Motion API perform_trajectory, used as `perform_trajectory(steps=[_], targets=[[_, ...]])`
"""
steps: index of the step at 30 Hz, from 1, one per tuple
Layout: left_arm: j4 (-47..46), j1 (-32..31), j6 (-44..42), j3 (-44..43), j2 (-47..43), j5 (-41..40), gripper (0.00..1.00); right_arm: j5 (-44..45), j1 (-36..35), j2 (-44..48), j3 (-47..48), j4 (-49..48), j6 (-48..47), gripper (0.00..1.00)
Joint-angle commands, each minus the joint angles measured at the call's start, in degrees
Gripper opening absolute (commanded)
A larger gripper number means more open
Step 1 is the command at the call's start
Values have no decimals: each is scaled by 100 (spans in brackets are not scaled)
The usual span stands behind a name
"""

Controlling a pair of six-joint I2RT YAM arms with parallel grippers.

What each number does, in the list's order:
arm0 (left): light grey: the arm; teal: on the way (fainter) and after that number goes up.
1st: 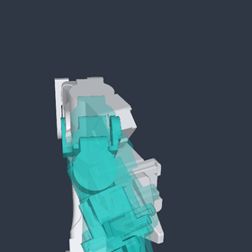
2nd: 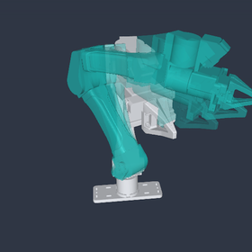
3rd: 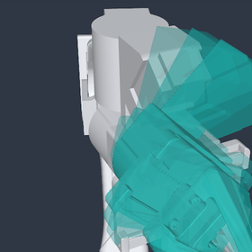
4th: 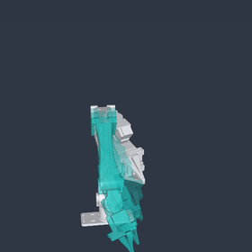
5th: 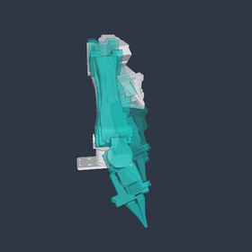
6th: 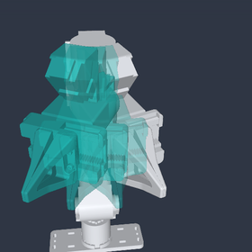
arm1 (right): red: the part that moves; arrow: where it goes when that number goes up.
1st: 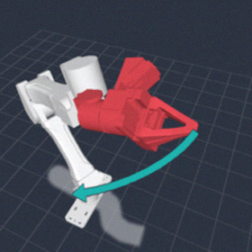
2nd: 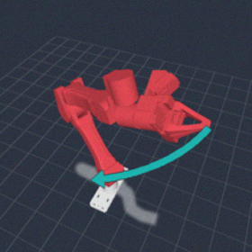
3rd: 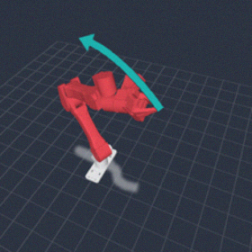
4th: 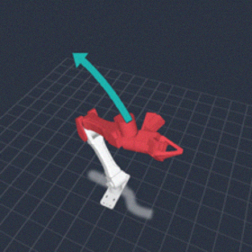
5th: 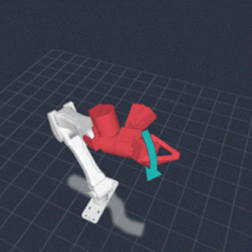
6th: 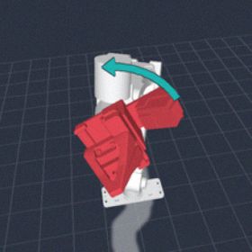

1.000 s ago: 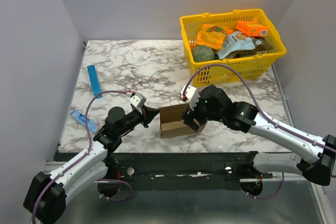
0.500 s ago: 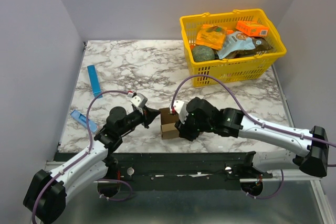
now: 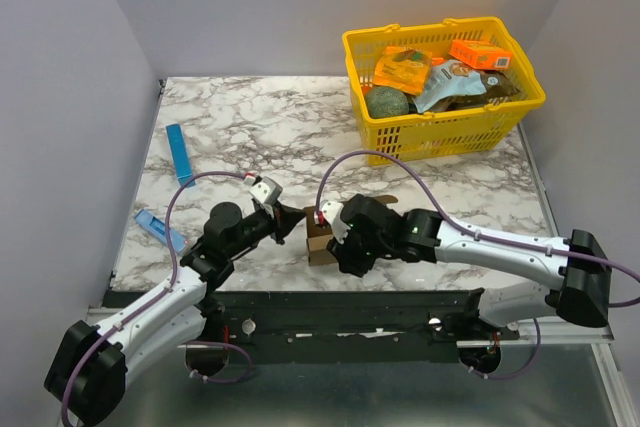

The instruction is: Fold the paper box

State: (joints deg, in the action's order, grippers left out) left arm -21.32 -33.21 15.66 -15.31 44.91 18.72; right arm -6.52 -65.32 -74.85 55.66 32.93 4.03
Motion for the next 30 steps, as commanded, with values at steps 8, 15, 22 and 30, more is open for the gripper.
perform_trajectory(steps=[8,15,22,30], targets=[[93,-396,-125,-130,9,351,0,1680,-16,-399,384,-278,212,41],[172,-572,-160,-227,132,439,0,1848,116,-478,376,-436,203,42],[102,-713,-46,-315,282,756,0,2049,204,-627,419,-647,247,42],[470,-766,-256,-350,134,46,0,1997,230,-304,411,-639,273,49]])
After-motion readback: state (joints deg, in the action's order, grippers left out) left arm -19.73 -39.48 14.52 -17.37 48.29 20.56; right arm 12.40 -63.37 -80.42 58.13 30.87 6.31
